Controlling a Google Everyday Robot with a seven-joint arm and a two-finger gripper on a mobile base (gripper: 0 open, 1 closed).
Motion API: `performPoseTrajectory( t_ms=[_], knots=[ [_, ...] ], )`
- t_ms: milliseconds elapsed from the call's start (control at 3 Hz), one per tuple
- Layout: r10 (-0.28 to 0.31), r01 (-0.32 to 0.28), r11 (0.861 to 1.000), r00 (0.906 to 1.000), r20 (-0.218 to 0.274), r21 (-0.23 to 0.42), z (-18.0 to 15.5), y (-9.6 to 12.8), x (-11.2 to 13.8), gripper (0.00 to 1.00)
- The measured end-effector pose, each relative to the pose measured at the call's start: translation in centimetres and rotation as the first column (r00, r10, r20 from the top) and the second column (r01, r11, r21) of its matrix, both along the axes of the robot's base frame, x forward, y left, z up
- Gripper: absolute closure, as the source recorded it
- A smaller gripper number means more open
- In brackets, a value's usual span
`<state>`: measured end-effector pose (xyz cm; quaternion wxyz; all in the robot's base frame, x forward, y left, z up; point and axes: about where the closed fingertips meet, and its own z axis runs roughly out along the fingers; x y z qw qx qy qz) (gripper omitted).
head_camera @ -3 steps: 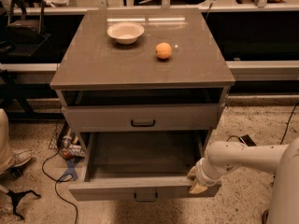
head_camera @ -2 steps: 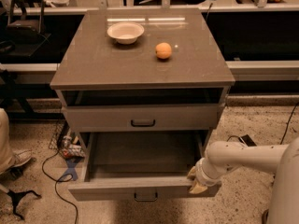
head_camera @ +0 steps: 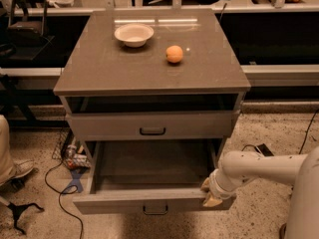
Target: Open middle drawer
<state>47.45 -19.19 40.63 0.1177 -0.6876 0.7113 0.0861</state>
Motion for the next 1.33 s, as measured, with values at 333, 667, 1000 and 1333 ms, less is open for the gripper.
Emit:
performPoseTrajectory(
  t_ms=[333,667,1000,1333],
  knots=[
    [0.000,0.000,1.000,1.0000,0.000,0.000,0.0,0.0,0.0,0.04],
    [0.017,-0.017,1.000,0.9999,0.004,-0.007,0.0,0.4,-0.7,0.00],
    [0.049,-0.049,0.999,0.9988,-0.002,-0.004,-0.1,1.0,-2.0,0.00],
    [0.048,-0.048,0.999,0.9987,-0.015,0.000,-0.2,0.6,-3.4,0.18]
  ],
)
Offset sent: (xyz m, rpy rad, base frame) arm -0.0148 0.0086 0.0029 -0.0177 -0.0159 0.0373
